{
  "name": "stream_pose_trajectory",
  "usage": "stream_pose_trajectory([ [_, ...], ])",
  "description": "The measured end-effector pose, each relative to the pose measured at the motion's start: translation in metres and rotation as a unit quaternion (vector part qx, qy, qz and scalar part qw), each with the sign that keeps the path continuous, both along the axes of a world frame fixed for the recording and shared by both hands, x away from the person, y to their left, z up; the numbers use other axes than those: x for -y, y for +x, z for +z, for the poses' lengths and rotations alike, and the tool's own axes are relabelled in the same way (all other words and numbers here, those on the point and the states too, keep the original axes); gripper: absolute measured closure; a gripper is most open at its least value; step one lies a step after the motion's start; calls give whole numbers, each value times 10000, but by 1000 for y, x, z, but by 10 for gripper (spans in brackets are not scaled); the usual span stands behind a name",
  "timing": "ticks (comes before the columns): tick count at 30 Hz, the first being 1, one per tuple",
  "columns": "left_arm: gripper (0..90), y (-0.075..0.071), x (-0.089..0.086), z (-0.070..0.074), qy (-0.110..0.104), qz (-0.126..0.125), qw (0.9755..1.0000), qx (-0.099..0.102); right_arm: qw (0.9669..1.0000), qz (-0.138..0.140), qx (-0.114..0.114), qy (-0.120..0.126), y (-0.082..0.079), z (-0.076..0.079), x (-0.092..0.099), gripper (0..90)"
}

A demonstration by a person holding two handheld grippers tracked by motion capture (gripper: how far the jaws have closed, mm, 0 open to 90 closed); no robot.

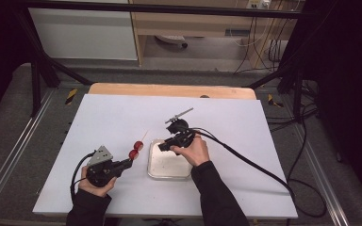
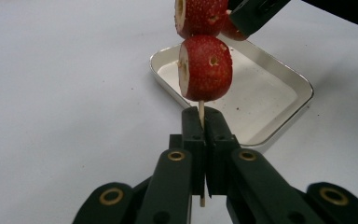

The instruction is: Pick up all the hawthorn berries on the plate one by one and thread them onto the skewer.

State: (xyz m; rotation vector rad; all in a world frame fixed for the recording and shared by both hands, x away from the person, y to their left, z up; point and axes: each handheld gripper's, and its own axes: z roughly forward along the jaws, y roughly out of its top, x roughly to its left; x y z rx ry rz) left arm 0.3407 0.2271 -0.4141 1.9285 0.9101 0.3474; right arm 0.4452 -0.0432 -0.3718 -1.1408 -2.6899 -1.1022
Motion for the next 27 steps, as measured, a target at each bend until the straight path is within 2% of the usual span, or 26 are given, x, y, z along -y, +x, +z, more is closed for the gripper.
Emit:
stream_pose_trajectory([
  [5,884,-2,3,1,7,-24,10000,23,9981,-161,102,582,-14,-3,13,614],
  [8,884,-4,5,2,-9,-27,10000,51,9937,-332,157,1055,-21,-6,21,614],
  [10,884,-5,6,2,-8,-28,10000,67,9889,-445,207,1404,-25,-8,25,614],
  [15,884,-7,9,3,-43,-21,10000,74,9720,-810,334,2179,-34,-12,36,614],
  [17,884,-8,10,4,-76,-1,9999,74,9635,-932,383,2481,-36,-14,38,614],
  [25,884,-11,14,5,-147,79,9998,76,9323,-1360,727,3271,-46,-19,37,614],
  [27,884,-12,15,5,-151,69,9998,89,9230,-1440,788,3482,-48,-20,35,614],
])
